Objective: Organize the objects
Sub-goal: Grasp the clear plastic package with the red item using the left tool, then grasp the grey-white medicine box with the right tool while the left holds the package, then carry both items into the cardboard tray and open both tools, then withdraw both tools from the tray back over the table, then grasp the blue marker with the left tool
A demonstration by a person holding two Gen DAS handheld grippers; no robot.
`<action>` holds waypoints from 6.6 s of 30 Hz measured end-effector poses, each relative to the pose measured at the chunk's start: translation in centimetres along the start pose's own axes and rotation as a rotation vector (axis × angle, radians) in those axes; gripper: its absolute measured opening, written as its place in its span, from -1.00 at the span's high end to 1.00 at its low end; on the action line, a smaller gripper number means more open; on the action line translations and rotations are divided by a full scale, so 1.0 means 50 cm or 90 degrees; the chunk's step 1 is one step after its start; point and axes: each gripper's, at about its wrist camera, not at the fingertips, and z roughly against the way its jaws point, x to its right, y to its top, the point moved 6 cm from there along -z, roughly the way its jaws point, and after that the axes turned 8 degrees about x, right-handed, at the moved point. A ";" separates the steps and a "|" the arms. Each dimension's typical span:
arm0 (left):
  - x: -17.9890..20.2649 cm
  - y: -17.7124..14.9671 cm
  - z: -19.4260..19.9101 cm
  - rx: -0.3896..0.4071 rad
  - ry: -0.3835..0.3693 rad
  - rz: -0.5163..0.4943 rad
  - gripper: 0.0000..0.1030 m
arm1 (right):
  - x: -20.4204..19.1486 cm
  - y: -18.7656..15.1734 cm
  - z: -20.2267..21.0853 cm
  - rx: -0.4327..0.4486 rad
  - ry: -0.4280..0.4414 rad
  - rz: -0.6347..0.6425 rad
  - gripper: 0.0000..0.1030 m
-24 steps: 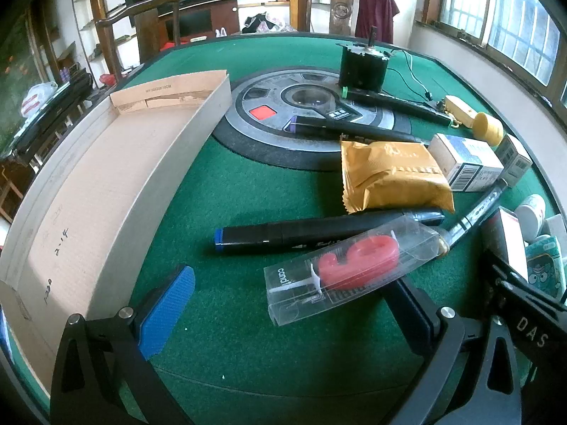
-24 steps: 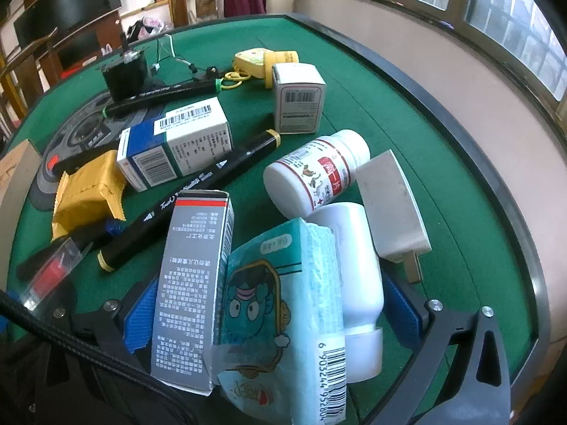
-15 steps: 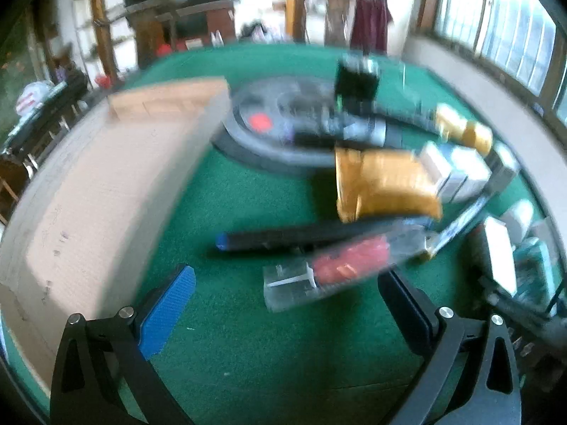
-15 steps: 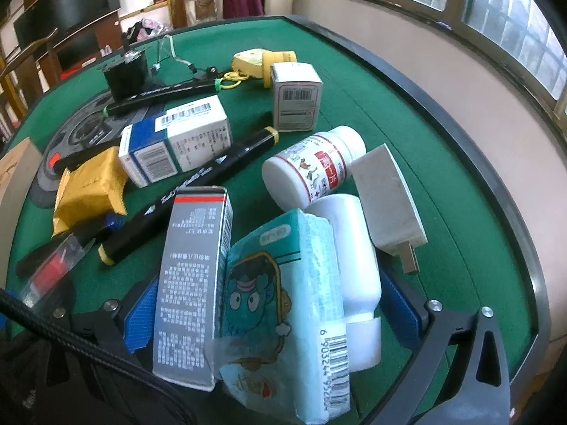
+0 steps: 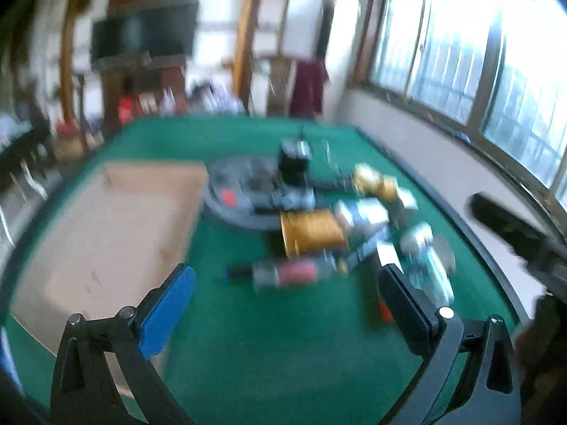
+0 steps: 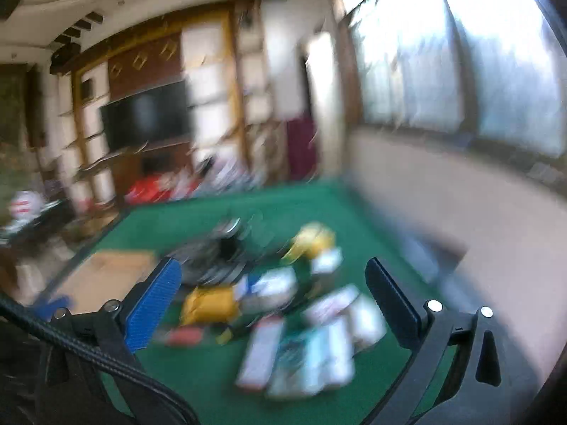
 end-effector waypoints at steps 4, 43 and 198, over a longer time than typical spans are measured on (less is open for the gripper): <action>-0.032 -0.013 0.002 -0.005 0.007 0.022 -0.96 | 0.045 -0.044 -0.053 -0.082 -0.110 0.014 -0.99; 0.113 -0.092 -0.164 -0.177 -0.104 -0.310 0.45 | 0.180 -0.118 -0.097 -0.102 -0.065 -0.161 -1.00; 0.086 -0.095 -0.185 -0.192 -0.063 -0.230 0.76 | 0.150 -0.030 -0.203 -0.069 0.001 -0.192 -0.73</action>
